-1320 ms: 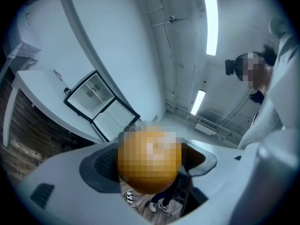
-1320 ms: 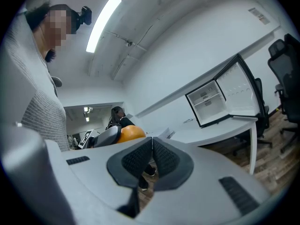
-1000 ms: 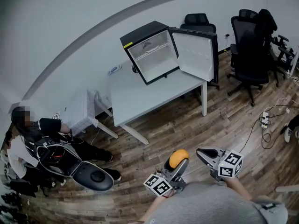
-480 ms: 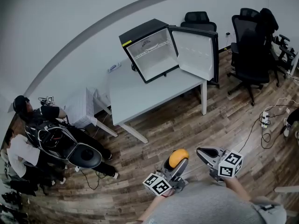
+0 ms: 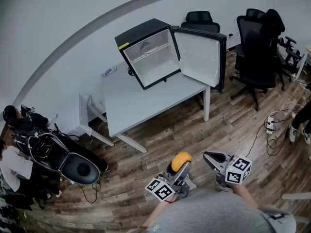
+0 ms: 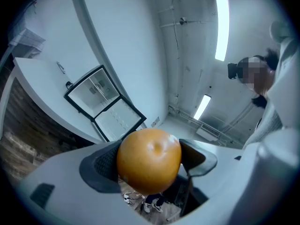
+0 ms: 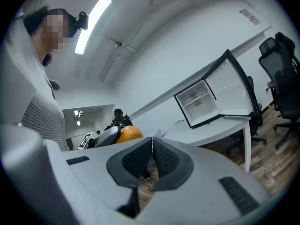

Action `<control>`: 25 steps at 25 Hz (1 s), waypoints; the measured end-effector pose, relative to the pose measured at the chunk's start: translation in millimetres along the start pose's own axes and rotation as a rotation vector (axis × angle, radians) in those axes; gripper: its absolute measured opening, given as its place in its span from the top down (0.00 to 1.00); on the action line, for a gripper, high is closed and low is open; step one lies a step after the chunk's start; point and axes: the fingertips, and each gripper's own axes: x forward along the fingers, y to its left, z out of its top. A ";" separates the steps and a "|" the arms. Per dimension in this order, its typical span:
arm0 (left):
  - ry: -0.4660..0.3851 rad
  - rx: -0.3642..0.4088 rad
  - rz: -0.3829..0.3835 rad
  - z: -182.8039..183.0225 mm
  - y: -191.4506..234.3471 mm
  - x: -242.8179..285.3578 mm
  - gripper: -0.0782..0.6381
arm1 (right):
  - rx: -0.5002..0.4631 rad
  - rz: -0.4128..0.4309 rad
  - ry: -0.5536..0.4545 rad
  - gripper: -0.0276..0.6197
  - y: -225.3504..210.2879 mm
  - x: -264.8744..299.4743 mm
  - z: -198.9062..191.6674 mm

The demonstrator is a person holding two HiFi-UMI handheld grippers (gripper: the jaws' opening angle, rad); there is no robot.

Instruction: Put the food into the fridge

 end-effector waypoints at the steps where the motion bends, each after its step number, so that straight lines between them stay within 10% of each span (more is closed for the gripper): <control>1: -0.005 -0.008 0.000 6.0 9.2 6.5 0.35 | 0.000 -0.008 0.004 0.94 -6.5 6.3 1.5; 25: -0.048 0.063 -0.032 214.4 209.7 115.3 0.35 | -0.042 0.011 0.026 0.94 -105.3 268.8 94.0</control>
